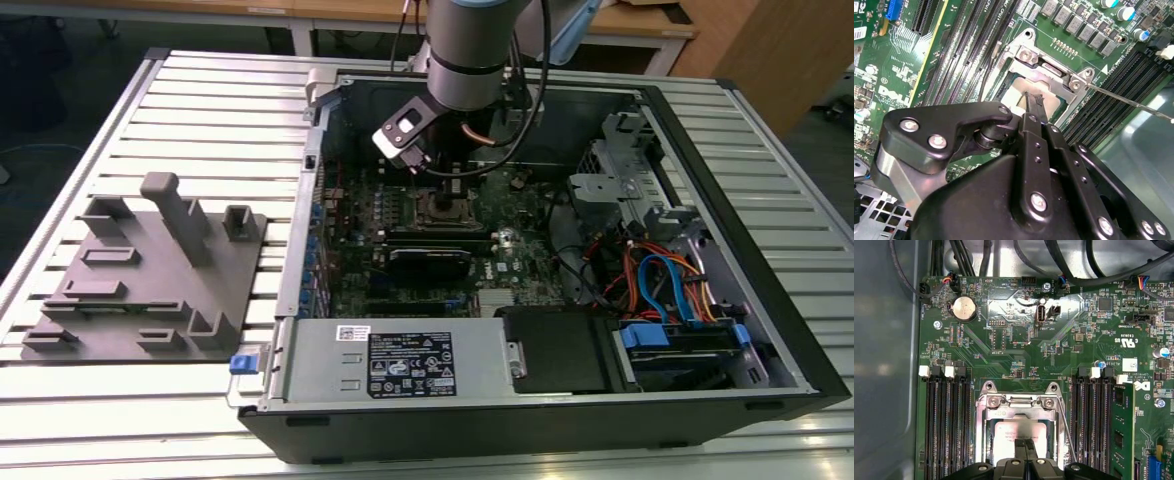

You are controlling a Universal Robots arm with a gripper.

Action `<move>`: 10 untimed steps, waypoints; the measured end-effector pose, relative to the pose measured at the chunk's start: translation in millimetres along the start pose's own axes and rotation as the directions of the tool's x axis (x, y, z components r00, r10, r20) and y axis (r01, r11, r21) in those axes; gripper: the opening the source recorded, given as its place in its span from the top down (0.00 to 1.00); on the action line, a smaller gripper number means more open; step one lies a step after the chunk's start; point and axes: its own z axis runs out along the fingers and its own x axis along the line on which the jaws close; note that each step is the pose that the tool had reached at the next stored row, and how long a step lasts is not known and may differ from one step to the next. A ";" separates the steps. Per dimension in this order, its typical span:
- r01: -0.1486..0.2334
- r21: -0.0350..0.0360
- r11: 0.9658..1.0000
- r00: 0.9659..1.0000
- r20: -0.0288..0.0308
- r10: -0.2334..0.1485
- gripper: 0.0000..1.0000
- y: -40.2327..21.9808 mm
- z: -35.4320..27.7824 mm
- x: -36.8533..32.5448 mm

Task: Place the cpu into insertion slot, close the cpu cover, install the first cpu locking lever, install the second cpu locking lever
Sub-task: 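Install the first cpu locking lever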

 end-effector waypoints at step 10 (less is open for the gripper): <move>0.000 0.000 1.000 1.000 0.000 0.000 0.90 0.1 -18.7 0.1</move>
